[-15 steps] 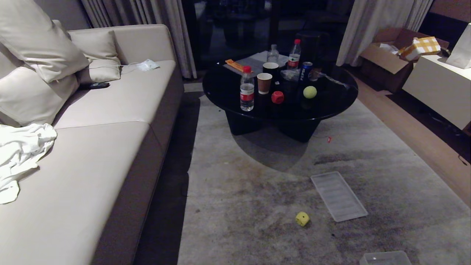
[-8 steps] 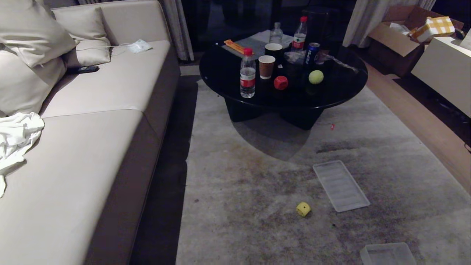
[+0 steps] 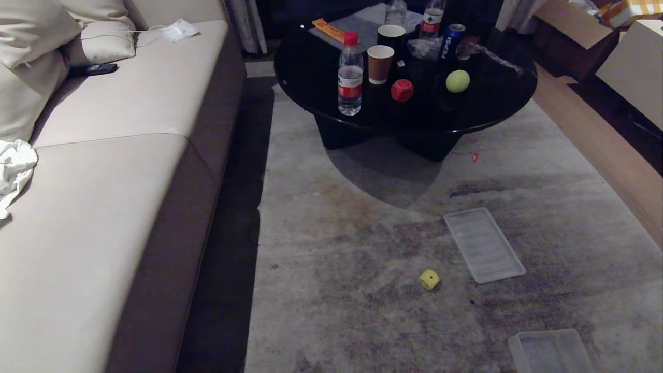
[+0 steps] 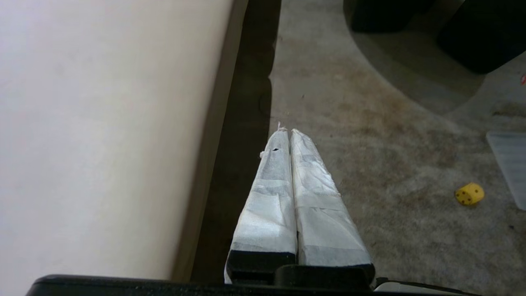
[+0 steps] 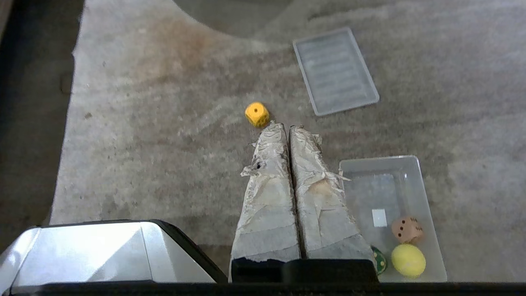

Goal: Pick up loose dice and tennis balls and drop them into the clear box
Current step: Find toys out of the box

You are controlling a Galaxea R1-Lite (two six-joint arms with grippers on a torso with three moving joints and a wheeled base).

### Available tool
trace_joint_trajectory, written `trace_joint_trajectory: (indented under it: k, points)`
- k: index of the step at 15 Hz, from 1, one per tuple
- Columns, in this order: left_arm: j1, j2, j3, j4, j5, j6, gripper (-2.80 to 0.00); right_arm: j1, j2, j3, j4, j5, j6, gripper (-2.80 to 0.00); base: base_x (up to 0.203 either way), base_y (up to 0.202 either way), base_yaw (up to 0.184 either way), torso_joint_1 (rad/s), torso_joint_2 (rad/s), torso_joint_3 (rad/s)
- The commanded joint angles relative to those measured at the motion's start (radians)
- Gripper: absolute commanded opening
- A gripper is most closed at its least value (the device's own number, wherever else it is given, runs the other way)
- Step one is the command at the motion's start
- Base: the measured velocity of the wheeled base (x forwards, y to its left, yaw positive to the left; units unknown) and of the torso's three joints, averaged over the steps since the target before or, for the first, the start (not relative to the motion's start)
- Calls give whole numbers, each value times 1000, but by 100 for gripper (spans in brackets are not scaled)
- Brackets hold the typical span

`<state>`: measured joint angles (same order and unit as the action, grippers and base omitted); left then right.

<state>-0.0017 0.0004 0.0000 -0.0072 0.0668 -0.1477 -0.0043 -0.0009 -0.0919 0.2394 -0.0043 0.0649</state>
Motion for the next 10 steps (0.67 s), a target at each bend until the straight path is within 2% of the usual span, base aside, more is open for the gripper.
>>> trace_joint_trajectory:
  k: [1, 10]
  points:
    - [0, 1, 0, 0, 1, -1, -280, 0, 1, 0, 1, 0, 1, -280, 0, 0, 0, 4, 5, -196]
    - [0, 1, 0, 0, 1, -1, -280, 0, 1, 0, 1, 0, 0, -280, 0, 0, 0, 3, 5, -197]
